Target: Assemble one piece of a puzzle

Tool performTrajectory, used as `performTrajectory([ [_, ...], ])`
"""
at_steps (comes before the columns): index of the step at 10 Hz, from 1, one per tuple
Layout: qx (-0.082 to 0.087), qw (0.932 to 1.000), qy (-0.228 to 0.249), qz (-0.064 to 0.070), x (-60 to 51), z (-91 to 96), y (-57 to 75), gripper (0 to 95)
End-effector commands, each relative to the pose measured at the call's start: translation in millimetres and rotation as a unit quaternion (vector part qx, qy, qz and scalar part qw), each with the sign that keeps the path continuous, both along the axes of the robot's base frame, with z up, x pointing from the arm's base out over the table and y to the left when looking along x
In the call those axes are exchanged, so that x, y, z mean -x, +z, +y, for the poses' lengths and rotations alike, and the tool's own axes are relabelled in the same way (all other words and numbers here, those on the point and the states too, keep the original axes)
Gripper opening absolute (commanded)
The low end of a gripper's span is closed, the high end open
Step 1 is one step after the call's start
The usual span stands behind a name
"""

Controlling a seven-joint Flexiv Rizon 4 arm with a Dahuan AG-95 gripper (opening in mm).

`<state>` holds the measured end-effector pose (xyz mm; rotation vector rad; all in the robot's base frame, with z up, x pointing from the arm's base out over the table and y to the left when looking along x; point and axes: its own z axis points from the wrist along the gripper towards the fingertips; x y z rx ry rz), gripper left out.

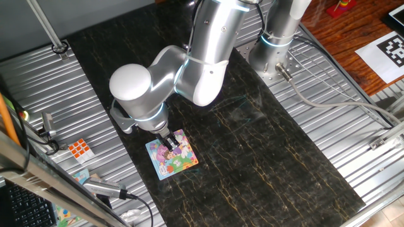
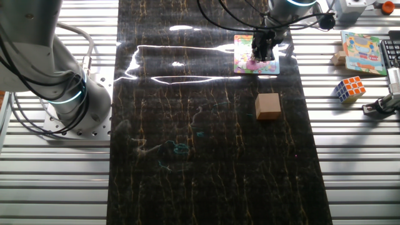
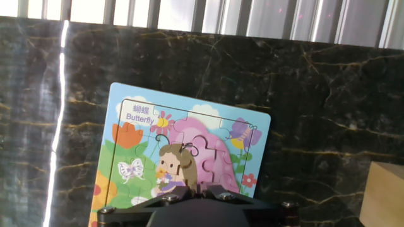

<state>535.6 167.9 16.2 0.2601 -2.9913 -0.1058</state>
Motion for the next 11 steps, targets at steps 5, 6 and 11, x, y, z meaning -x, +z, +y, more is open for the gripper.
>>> performTrajectory([
  [5,0.001,0.9998,-0.018,-0.002,0.9,4.0,-1.0,19.0],
  [6,0.001,0.9998,-0.018,-0.003,0.9,4.1,-1.0,0.0],
  [11,0.002,0.9998,-0.018,-0.003,1.0,4.3,-1.5,0.0],
])
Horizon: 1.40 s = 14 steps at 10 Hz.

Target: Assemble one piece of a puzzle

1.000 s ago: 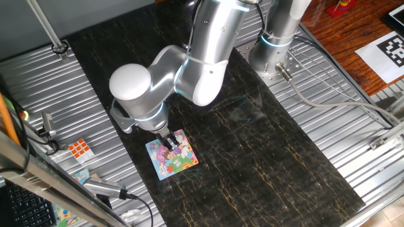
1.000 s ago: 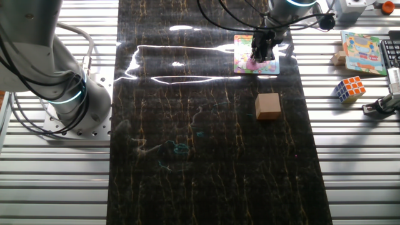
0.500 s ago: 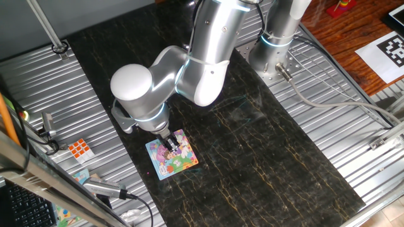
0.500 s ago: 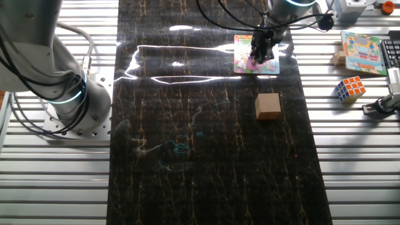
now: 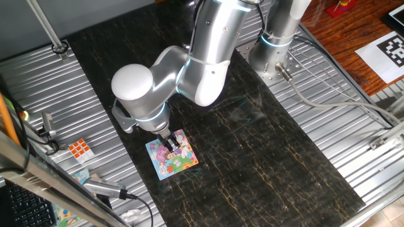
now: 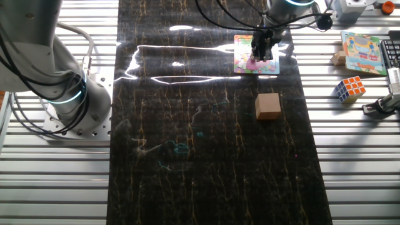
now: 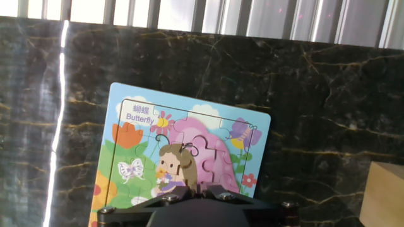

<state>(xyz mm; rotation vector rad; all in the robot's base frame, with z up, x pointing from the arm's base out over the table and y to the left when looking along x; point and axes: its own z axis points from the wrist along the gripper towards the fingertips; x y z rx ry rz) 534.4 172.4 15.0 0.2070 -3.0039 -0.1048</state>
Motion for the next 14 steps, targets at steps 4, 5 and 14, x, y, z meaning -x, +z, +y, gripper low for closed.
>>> performTrajectory([
  [4,0.0,1.0,-0.002,0.001,-0.2,-0.3,1.8,19.0],
  [5,-0.001,1.0,-0.003,0.001,-0.2,-0.2,2.6,19.0],
  [14,-0.002,0.9997,-0.025,-0.001,-15.6,4.4,5.1,0.0],
])
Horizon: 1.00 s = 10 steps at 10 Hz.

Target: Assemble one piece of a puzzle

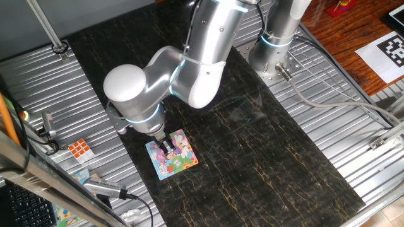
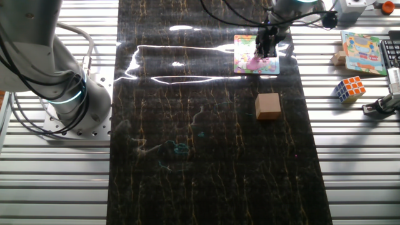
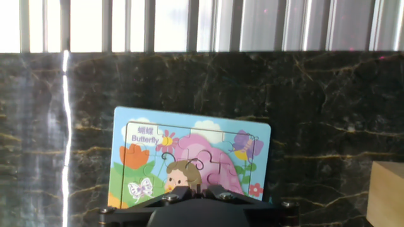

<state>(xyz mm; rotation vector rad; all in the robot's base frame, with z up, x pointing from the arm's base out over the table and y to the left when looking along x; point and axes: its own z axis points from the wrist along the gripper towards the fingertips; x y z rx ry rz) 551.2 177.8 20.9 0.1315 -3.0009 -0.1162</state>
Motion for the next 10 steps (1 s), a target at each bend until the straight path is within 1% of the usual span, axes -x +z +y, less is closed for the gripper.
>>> performTrajectory([
  [1,0.001,0.9999,0.0,-0.012,1.6,-0.7,-7.9,0.0],
  [2,0.001,0.9998,0.001,-0.02,2.2,-0.3,-14.6,0.0],
  [3,-0.001,0.9998,-0.001,-0.017,1.7,-0.3,-13.9,0.0],
  [4,0.0,1.0,-0.002,-0.006,-0.8,-0.6,-5.3,0.0],
  [5,0.001,1.0,-0.003,0.001,-2.8,-0.4,5.7,0.0],
  [6,0.003,1.0,-0.003,0.002,-3.1,-0.4,12.2,0.0],
  [8,0.003,1.0,-0.005,-0.002,-3.2,-0.2,17.5,0.0],
  [9,0.004,0.9999,-0.009,-0.002,-3.0,0.4,29.2,0.0],
  [10,0.008,0.9999,-0.007,-0.003,-2.1,1.0,37.8,0.0],
])
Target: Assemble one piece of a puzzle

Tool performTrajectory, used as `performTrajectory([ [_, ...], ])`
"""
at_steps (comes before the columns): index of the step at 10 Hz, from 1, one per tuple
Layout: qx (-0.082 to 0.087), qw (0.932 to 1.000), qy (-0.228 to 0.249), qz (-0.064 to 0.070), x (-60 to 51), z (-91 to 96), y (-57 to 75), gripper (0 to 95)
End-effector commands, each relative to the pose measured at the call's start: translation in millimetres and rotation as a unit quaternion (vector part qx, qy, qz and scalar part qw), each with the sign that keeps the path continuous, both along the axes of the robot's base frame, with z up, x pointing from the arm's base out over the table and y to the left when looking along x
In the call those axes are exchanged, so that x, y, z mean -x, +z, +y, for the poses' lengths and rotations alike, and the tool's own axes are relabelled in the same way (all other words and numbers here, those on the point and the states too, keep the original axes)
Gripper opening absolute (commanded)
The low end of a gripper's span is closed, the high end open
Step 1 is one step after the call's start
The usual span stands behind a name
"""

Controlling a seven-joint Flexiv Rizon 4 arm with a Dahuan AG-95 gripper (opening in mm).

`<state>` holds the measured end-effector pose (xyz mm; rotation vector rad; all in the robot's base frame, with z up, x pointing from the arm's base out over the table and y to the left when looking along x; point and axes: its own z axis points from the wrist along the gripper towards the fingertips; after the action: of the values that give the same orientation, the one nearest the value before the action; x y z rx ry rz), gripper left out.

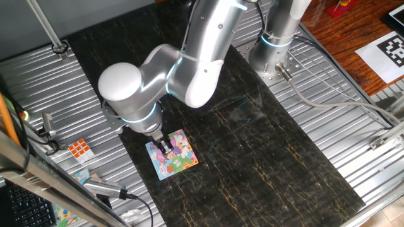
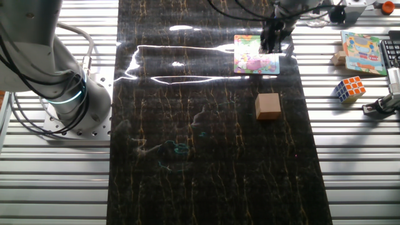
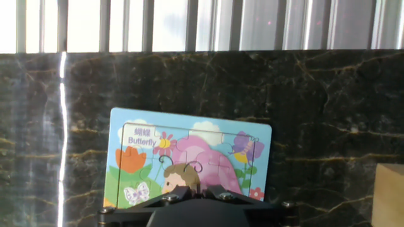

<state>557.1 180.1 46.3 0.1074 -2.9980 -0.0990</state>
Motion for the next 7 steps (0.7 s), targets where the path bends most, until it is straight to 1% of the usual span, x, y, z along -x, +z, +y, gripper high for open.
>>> performTrajectory([
  [1,0.005,1.0,0.0,-0.007,6.2,0.0,22.5,0.0],
  [2,0.013,0.9998,0.001,-0.018,9.8,1.4,32.3,0.0],
  [3,0.016,0.9994,0.004,-0.03,13.9,2.3,38.1,0.0],
  [4,0.016,0.9993,0.004,-0.034,17.6,3.8,41.8,0.0],
  [5,0.016,0.9993,0.006,-0.035,22.5,7.4,45.0,0.0],
  [7,0.015,0.9992,0.012,-0.034,25.7,9.5,48.4,0.0],
])
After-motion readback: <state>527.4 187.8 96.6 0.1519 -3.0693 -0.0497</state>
